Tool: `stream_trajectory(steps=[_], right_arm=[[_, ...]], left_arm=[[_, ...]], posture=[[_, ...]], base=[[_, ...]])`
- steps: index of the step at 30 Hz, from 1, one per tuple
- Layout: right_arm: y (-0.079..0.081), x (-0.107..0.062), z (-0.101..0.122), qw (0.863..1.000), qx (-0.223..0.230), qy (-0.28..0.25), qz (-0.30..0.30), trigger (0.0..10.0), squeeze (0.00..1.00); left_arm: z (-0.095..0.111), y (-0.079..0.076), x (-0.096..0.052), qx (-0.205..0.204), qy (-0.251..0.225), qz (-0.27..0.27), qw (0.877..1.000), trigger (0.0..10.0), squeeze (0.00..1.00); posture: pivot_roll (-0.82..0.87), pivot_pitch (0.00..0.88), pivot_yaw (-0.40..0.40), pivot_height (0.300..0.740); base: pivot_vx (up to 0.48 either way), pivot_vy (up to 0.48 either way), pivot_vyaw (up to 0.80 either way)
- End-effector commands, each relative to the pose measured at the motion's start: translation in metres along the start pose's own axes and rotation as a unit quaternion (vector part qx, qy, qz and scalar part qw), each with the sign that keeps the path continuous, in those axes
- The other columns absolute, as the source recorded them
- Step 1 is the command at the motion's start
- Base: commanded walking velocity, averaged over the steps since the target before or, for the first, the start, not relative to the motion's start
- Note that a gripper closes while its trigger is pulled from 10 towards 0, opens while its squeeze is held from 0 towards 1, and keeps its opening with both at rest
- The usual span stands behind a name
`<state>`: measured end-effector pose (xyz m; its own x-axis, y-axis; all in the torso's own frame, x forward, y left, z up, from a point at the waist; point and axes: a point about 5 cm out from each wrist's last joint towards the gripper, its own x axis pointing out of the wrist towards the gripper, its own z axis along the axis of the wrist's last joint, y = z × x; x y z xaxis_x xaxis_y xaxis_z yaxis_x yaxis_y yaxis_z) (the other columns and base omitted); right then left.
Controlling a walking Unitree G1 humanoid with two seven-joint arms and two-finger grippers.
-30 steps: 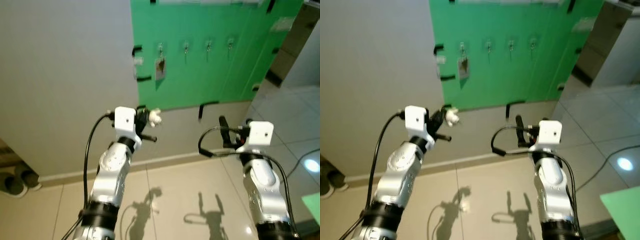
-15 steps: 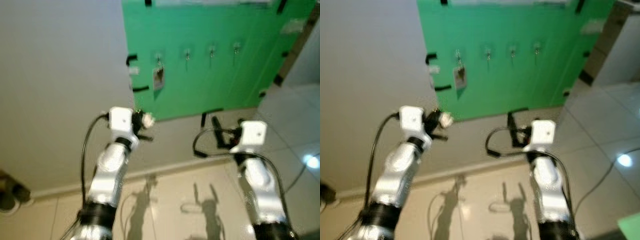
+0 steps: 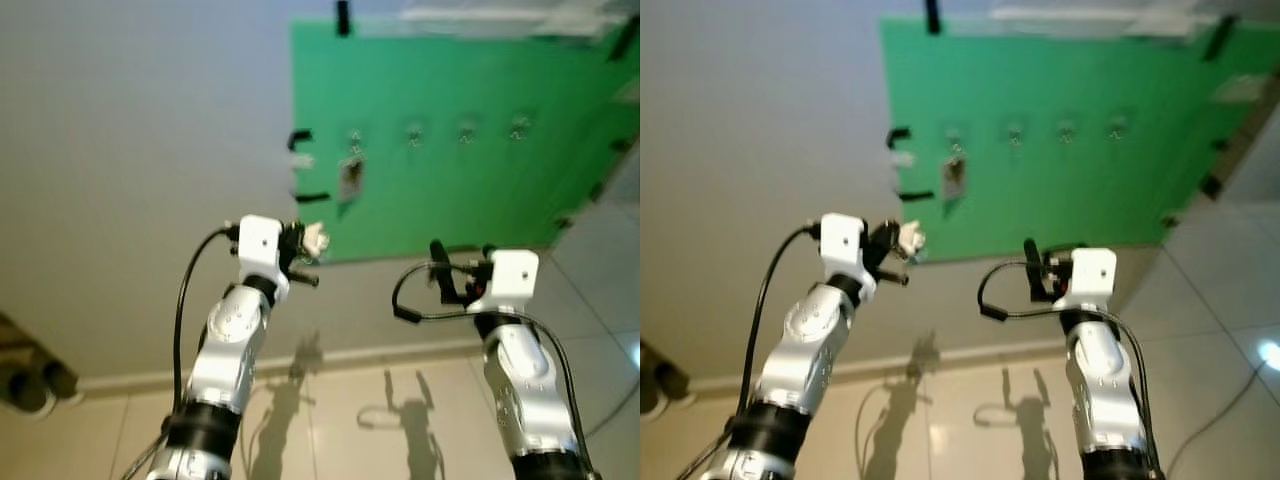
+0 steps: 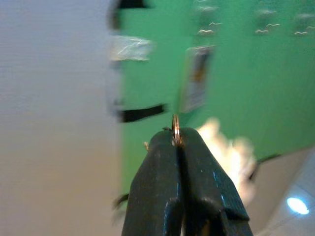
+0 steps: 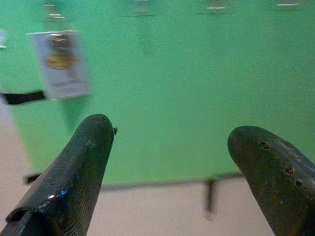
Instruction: Hang keys on a hook
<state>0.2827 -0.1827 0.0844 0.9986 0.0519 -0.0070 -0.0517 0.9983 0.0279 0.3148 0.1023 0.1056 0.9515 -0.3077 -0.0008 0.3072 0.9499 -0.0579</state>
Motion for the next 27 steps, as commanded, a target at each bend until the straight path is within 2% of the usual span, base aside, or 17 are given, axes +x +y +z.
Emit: stream_trajectory(steps=[1,10,22,27], right_arm=[[0.0113,0.0037,0.0053,1.0,0.011,-0.01,0.018,10.0,0.0],[0.0085,0.001,0.0035,1.0,0.008,-0.006,0.017,10.0,0.0],[0.0082,-0.0011,0.0012,1.0,0.003,0.002,0.021,10.0,0.0],[0.0075,-0.0013,-0.0005,1.0,0.001,0.006,0.024,10.0,0.0]], left_arm=[[0.0028,0.0123,-0.0009,0.013,0.002,0.017,1.0,10.0,0.0],[0.003,0.009,-0.0045,0.017,-0.006,0.006,1.0,10.0,0.0],[0.0065,0.0095,-0.0067,0.028,-0.019,-0.009,0.999,10.0,0.0],[0.0076,0.0084,-0.0085,0.028,-0.023,-0.012,0.999,10.0,0.0]], posture=[[-0.06,0.0,0.031,0.74],[-0.06,0.0,0.031,0.74],[-0.06,0.0,0.032,0.74],[-0.06,0.0,0.035,0.74]], base=[[0.458,0.0,0.0],[0.427,-0.059,0.0],[0.0,0.0,0.0],[0.0,-0.379,0.0]])
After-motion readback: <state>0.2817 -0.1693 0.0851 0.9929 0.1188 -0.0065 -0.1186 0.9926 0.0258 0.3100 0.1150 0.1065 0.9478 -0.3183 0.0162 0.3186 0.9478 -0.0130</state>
